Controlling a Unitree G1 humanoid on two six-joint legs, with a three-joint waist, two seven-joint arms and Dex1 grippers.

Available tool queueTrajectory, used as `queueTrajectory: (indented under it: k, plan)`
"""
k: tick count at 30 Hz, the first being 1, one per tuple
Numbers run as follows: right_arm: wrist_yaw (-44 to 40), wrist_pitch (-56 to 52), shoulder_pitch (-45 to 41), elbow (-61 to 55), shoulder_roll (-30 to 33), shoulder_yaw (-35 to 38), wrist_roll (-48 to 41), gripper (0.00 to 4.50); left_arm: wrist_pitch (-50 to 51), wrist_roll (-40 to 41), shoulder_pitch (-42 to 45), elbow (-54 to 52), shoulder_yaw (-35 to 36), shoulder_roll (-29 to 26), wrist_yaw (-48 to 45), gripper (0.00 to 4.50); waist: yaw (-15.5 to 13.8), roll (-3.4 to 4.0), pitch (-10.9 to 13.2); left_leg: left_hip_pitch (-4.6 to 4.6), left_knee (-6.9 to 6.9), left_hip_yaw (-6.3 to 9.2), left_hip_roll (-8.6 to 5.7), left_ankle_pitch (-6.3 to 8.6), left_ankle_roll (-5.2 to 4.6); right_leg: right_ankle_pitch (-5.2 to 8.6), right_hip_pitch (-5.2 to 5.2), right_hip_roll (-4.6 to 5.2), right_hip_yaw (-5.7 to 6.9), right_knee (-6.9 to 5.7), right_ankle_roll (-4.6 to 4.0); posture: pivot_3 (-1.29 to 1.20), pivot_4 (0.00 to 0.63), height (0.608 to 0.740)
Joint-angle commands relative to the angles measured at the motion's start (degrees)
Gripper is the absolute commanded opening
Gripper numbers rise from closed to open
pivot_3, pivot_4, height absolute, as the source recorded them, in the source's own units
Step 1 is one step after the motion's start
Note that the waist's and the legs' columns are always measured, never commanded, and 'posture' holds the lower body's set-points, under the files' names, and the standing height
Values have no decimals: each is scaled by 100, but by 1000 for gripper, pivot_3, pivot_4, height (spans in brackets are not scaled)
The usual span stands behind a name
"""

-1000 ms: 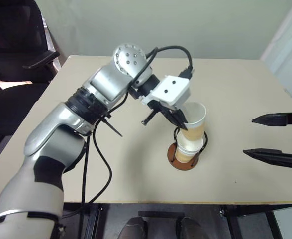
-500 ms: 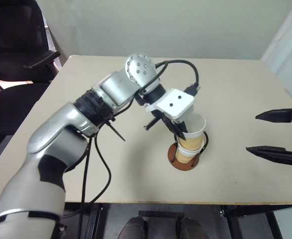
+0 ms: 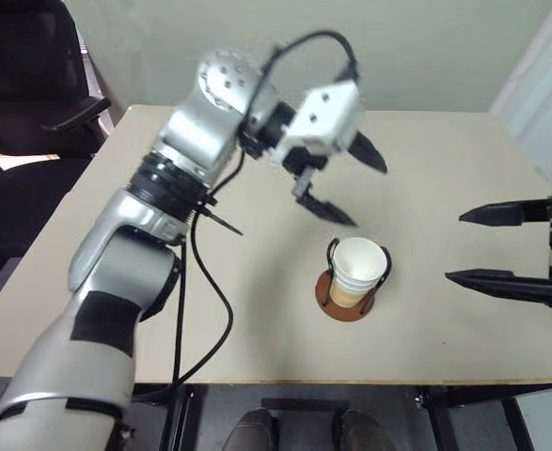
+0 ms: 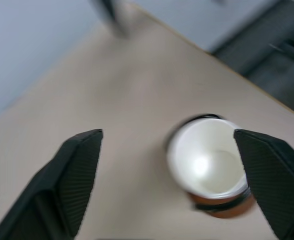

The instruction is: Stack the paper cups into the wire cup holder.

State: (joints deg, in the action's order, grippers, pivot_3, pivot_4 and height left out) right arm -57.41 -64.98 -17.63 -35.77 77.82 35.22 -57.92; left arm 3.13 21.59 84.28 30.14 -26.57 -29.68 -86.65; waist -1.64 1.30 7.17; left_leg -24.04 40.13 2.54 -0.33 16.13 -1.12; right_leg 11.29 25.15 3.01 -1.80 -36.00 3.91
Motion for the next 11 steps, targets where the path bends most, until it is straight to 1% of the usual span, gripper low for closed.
queueTrajectory:
  k: [1, 3, 8, 11]
  plan:
    - [-12, 393, -74, 108, -39, -313, 105, 4500, 639, -142, -336, -36, 933, -546, 813, 4393, 32, 4, -3, 3, -2, -1, 1, 0, 1, 0, 0, -2, 0, 0, 0, 0, 150, 740]
    - [-65, 534, -125, 174, -54, -522, 126, 4500, 1067, -190, -707, -303, 1273, -897, 1150, 4393, 67, 13, -8, 6, -4, -4, 1, -1, 2, 2, 1, -5, -2, -1, 3, 0, 150, 740]
    - [-219, 1087, -513, 528, -172, -1354, 381, 4500, 2100, -217, -2400, -1789, 1952, -2064, 1605, 4393, 91, 11, -7, 6, 2, 3, 2, -3, 5, 3, 4, -23, -7, 1, 3, 0, 150, 740]
    - [-296, 1206, -855, 676, -193, -1654, 414, 4500, 2556, -119, -2834, -2303, 2253, -2374, 1799, 4393, 55, 7, -4, 0, 8, 21, 1, -5, 7, 4, 1, -31, -8, 3, 0, 0, 150, 740]
